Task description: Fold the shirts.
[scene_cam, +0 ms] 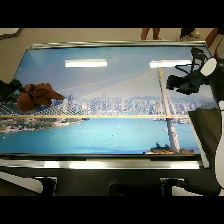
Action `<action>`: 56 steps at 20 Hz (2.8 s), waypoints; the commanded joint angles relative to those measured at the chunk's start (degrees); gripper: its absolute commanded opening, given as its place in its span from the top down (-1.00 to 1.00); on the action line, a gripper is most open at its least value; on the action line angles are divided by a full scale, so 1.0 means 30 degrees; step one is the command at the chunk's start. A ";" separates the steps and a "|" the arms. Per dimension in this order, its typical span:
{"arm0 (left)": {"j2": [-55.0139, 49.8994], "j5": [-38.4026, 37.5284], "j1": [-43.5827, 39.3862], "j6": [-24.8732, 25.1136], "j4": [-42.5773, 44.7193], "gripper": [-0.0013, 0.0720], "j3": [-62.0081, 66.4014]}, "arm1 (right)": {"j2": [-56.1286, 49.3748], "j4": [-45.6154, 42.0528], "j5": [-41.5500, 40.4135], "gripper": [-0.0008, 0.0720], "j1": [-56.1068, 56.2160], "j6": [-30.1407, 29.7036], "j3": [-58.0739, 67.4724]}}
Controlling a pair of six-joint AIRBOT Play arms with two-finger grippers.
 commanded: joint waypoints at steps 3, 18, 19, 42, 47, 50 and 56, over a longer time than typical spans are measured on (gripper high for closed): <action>-0.2805 0.3432 0.0772 0.0240 -0.2470 -1.00 0.0583 | -0.0015 0.0962 0.0153 -0.54 0.0022 -0.0051 -0.0007; 0.0029 0.2193 -0.0925 0.6768 -1.0462 0.86 0.2951 | 0.0495 0.2667 0.2492 -0.54 0.0022 -0.0860 0.0036; 0.1435 0.2463 -0.1588 0.7271 -1.1380 0.86 0.2951 | 0.0823 0.2674 0.2718 -0.54 0.0022 -0.0882 0.0036; 0.1479 -0.1756 -1.8790 0.8939 -0.8881 -0.97 -0.4605 | 0.6069 -0.0131 0.8029 -0.58 0.0022 -0.1137 0.0000; 0.3293 -0.3927 -1.4069 0.8801 -0.8859 -0.97 -0.2645 | 0.4306 0.4415 0.8313 -0.88 0.0029 -0.1326 -0.1756; 0.5945 -0.3767 -1.2371 0.9165 -0.8874 -0.95 -0.7759 | 0.4328 0.5676 0.7053 -0.88 0.0022 -0.2018 -0.6477; 1.1358 0.2674 -1.3967 1.0579 -1.4010 -0.95 -2.1777 | 0.4284 0.6390 0.1814 -0.86 0.0022 -0.2062 -1.2998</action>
